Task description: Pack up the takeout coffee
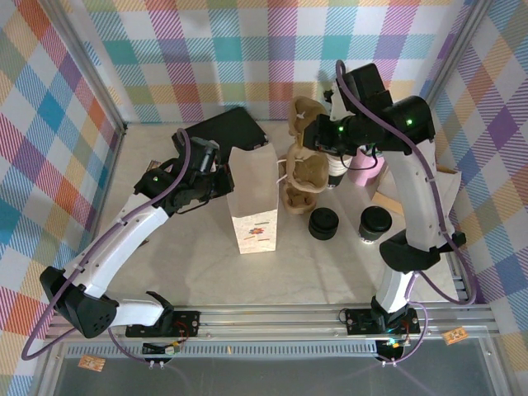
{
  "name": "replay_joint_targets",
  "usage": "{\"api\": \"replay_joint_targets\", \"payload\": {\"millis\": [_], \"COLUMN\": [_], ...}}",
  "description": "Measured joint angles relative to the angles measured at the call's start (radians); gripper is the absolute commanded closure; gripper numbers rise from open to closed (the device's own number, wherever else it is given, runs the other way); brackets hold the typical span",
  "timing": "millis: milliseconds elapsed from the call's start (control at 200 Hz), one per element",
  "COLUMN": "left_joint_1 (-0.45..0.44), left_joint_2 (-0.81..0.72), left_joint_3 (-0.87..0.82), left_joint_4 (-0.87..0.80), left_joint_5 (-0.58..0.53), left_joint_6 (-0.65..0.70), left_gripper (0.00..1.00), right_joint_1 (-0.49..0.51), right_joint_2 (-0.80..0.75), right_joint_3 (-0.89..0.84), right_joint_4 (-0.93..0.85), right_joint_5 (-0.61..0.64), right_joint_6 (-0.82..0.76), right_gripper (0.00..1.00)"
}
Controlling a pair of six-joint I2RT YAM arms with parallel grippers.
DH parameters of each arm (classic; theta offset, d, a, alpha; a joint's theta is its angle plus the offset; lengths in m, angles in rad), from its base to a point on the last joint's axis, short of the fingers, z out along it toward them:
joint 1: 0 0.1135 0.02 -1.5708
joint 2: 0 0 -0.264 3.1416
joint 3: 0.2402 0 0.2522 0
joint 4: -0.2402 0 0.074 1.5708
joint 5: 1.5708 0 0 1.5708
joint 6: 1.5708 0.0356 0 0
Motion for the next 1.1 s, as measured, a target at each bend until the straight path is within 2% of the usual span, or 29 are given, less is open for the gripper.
{"api": "replay_joint_targets", "payload": {"millis": [405, 685, 885, 1100], "left_joint_1": [-0.004, -0.014, -0.014, -0.017], "left_joint_2": [-0.005, -0.005, -0.006, -0.04], "left_joint_3": [0.0, 0.001, -0.006, -0.047], "left_joint_4": [0.002, 0.003, 0.034, 0.058], "left_joint_5": [-0.003, 0.006, 0.011, 0.016], "left_joint_6": [0.004, -0.004, -0.017, -0.05], "left_gripper": [1.0, 1.0, 1.0, 0.76], "right_joint_1": [0.009, 0.114, 0.192, 0.23], "right_joint_2": [-0.022, 0.032, 0.072, 0.082], "right_joint_3": [0.002, 0.004, -0.05, -0.166], "right_joint_4": [0.063, 0.128, 0.186, 0.232], "right_joint_5": [-0.048, -0.068, -0.022, 0.035], "right_joint_6": [0.05, 0.105, 0.136, 0.154], "right_gripper": [0.77, 0.77, 0.78, 0.78]}}
